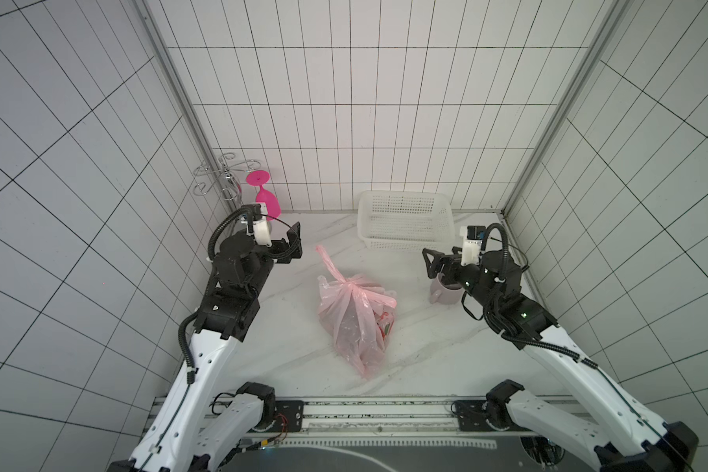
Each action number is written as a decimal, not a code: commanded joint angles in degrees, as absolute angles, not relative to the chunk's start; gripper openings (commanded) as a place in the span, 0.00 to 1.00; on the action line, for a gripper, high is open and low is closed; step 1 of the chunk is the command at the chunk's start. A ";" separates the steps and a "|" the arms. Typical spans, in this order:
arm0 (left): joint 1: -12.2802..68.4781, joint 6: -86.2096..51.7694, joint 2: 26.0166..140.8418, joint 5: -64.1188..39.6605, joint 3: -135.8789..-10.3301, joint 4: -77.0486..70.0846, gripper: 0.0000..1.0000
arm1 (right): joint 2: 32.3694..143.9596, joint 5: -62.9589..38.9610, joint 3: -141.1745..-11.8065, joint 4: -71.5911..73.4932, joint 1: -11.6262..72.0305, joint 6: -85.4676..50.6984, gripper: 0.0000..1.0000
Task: Place the pineapple into a plastic bag & tie a knot
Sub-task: Reset both arms
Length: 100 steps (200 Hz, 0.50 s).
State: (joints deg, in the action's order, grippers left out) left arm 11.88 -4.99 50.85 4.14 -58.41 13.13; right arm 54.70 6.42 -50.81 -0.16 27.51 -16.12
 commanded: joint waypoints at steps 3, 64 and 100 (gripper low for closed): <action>11.78 1.99 48.99 8.47 -51.26 -6.54 0.98 | 58.14 23.86 -52.32 18.63 23.38 -5.55 0.99; 7.12 -1.63 54.79 24.16 -24.62 -20.25 0.98 | 61.49 31.96 -27.81 34.67 4.97 -1.02 0.98; 6.29 -1.29 59.54 21.71 -15.09 -29.88 0.98 | 62.74 22.94 -13.84 50.52 1.38 -0.44 0.99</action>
State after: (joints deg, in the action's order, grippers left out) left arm 6.92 -1.23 58.06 21.41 -17.12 -16.56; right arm 61.82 27.38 -21.93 34.24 3.40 -2.83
